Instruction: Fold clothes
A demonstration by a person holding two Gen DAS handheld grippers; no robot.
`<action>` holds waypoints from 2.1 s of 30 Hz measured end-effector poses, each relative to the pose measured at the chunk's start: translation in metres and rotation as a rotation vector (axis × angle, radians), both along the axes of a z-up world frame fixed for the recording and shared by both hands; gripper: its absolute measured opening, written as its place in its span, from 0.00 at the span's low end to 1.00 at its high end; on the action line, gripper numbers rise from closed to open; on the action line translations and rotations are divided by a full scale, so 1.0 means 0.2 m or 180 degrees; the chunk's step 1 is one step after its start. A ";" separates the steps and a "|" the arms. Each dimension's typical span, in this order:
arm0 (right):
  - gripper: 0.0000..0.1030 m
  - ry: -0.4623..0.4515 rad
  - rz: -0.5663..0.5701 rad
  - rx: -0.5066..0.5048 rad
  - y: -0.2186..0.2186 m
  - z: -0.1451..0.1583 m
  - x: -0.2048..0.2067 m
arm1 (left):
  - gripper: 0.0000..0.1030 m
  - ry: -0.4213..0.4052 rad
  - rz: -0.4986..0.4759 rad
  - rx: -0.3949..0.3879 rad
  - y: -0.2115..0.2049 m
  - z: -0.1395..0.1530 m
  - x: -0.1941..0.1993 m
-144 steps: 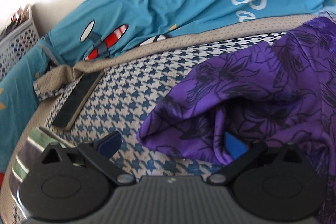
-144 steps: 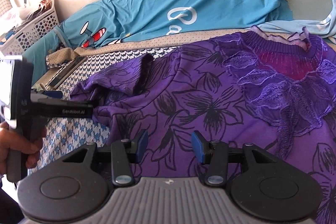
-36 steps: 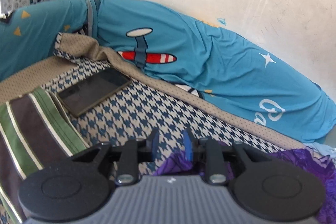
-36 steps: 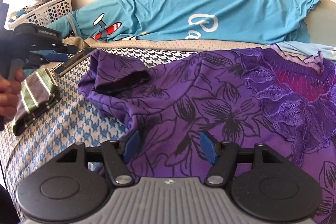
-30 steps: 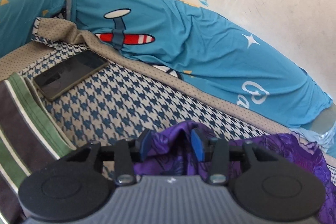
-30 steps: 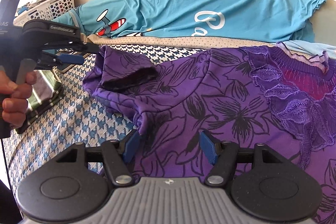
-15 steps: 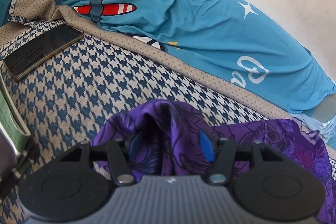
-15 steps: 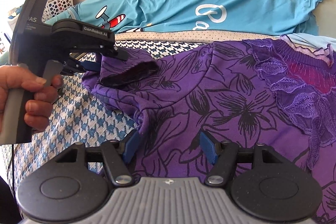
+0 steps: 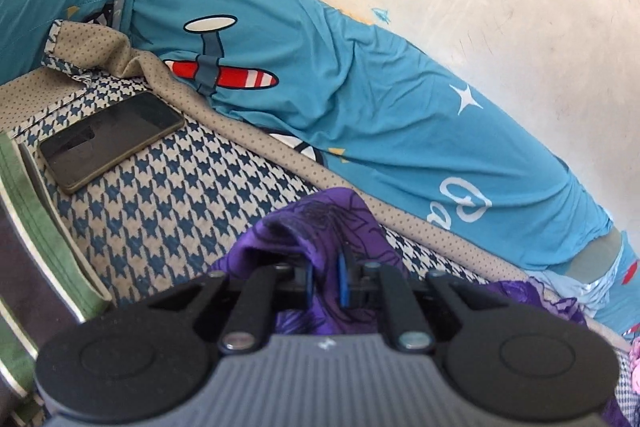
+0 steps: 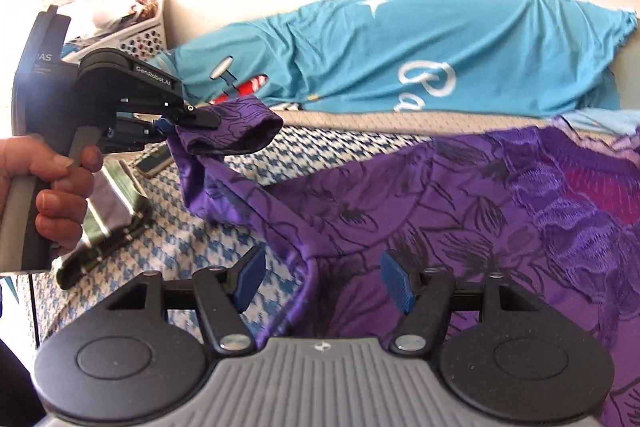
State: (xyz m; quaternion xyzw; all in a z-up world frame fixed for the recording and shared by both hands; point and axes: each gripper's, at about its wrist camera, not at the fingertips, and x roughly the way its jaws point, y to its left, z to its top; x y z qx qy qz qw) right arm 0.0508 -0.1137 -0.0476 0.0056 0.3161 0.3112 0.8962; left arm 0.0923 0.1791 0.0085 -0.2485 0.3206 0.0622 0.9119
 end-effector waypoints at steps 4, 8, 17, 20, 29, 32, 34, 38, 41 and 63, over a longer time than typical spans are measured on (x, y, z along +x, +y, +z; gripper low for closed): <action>0.62 -0.0092 0.0109 -0.0002 0.07 0.03 -0.03 | 0.10 -0.0037 0.0027 -0.0055 0.11 0.06 -0.09; 0.62 -0.0072 0.0145 -0.0001 0.12 0.03 -0.04 | 0.10 -0.0036 -0.0065 -0.0250 0.21 0.11 -0.18; 0.62 -0.0106 0.0144 0.0017 0.15 0.04 -0.10 | 0.11 0.0062 -0.0016 -0.0200 0.33 0.12 -0.47; 0.62 -0.0095 0.0078 0.0110 0.14 0.06 -0.12 | 0.22 0.0185 -0.0006 -0.0312 0.35 0.07 -0.51; 0.61 -0.0374 0.0022 -0.0072 0.25 0.10 -0.19 | 0.85 0.0272 0.0146 -0.0146 0.33 0.05 -0.49; 0.61 -0.0479 0.0086 -0.0252 0.33 0.10 -0.18 | 0.88 0.0322 0.0115 -0.0037 0.31 0.05 -0.48; 0.61 -0.0558 0.0140 -0.0355 0.38 0.11 -0.17 | 0.92 0.0323 0.0091 0.0024 0.30 0.05 -0.47; 0.61 -0.0726 0.0296 -0.0489 0.49 0.13 -0.14 | 0.96 0.0314 0.0160 0.0145 0.31 0.06 -0.46; 0.61 -0.0869 0.0429 -0.0666 0.59 0.13 -0.11 | 1.00 0.0311 0.0313 0.0119 0.35 0.07 -0.46; 0.12 -0.1641 0.1199 -0.2080 1.12 -0.07 0.16 | 1.00 0.0234 0.0701 -0.0231 0.52 0.14 -0.45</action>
